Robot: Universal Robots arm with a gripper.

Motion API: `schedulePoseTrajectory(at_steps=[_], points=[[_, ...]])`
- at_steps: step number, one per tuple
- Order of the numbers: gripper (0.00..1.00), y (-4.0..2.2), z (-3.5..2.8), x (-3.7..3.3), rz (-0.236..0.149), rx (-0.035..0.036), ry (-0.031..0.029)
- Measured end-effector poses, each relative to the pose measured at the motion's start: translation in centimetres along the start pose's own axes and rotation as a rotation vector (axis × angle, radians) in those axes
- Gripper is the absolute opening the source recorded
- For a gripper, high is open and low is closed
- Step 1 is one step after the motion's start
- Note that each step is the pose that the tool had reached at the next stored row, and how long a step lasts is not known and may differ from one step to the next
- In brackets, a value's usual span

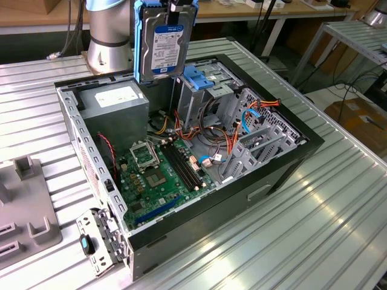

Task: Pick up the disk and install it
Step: 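Pick up the disk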

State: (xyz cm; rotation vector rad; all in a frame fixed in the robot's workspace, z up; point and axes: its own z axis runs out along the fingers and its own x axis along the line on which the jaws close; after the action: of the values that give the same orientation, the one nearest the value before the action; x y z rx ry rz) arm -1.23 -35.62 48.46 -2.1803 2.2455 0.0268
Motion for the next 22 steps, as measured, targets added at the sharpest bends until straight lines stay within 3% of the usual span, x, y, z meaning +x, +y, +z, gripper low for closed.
schedulePoseTrajectory(at_steps=[5,7,9,14,16,19,22], points=[[0.35,-0.25,-0.02,0.0,0.0,0.0,0.0],[0.35,-0.7,-0.03,-0.02,0.0,-0.0001,0.0002],[0.35,-1.54,-0.03,-0.05,0.0,-0.0001,0.0002],[0.35,-4.44,-0.04,-0.13,0.0,0.0,0.0001],[0.35,-5.9,-0.04,-0.17,0.0,0.0,0.0],[0.35,-8.66,-0.05,-0.26,0.0,0.0,0.0001],[0.35,-10.03,-0.06,-0.29,0.0,0.0,0.0]])
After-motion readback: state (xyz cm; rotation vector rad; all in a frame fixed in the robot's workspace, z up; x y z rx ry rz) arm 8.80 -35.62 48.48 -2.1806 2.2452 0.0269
